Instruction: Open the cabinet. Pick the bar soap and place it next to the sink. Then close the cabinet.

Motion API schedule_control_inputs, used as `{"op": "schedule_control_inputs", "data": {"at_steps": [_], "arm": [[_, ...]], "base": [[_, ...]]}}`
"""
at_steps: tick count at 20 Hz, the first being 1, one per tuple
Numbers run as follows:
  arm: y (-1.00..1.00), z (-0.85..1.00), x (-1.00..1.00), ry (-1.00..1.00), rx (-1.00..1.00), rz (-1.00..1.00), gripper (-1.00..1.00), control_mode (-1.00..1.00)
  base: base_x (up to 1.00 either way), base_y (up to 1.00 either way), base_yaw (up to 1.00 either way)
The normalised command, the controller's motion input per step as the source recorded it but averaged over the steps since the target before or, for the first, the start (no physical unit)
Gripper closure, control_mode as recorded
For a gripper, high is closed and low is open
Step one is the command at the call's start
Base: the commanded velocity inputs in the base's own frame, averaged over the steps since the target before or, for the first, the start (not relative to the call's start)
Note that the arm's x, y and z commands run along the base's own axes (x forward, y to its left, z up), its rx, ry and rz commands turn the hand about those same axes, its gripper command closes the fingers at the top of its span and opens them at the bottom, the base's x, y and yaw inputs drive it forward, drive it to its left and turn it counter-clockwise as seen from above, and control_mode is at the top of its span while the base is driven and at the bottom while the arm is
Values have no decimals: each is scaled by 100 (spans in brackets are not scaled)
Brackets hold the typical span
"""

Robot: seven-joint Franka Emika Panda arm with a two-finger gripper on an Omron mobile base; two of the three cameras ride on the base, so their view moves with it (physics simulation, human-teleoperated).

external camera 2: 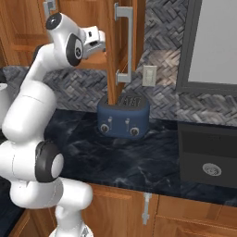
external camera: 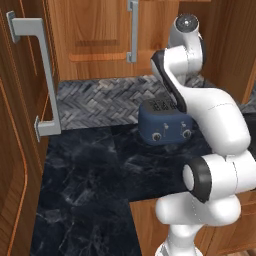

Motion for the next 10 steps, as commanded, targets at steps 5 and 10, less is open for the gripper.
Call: {"op": "schedule_control_inputs", "data": {"at_steps": [5, 10], "arm": [[-24, -11, 35, 5, 4, -5, -100, -100], [-9, -32, 29, 1, 9, -1, -100, -100]], "base": [[0, 0, 0], [0, 0, 0]]}}
